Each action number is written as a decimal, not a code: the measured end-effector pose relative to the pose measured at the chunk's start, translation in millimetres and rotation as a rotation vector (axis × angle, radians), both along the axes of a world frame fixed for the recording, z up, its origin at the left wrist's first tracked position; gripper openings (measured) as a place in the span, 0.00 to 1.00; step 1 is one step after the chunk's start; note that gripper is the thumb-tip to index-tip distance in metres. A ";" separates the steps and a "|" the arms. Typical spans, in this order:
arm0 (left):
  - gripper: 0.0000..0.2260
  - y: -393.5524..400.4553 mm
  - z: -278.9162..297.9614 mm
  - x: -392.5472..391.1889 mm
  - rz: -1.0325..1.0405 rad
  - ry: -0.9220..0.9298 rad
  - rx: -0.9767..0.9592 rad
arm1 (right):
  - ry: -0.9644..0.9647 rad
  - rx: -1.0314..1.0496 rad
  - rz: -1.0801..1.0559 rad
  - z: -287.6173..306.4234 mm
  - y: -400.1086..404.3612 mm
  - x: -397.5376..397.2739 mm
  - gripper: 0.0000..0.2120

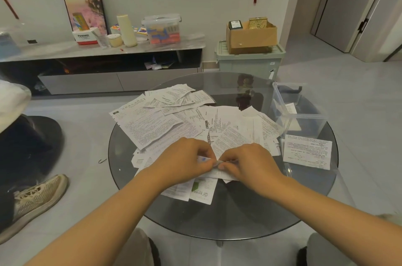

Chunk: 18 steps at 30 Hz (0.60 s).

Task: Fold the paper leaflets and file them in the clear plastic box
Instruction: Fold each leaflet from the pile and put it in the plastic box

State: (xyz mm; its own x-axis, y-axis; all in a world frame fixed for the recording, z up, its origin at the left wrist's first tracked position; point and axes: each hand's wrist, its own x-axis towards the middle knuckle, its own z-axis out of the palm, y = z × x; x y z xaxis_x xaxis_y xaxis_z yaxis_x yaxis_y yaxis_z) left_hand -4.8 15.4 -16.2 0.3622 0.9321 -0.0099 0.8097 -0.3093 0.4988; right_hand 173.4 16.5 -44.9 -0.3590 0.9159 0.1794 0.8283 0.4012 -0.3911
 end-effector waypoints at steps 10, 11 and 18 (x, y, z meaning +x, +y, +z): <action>0.01 6.9 10.1 -8.5 0.088 -0.369 -0.221 | 0.199 -0.227 -0.114 7.3 0.9 22.7 0.04; 0.03 7.2 7.8 -6.0 0.090 -0.391 -0.242 | 0.219 -0.248 -0.122 7.7 1.0 23.3 0.03; 0.07 18.0 -17.1 17.1 0.259 -0.362 -0.204 | 0.178 -0.264 -0.189 -1.1 0.9 24.2 0.25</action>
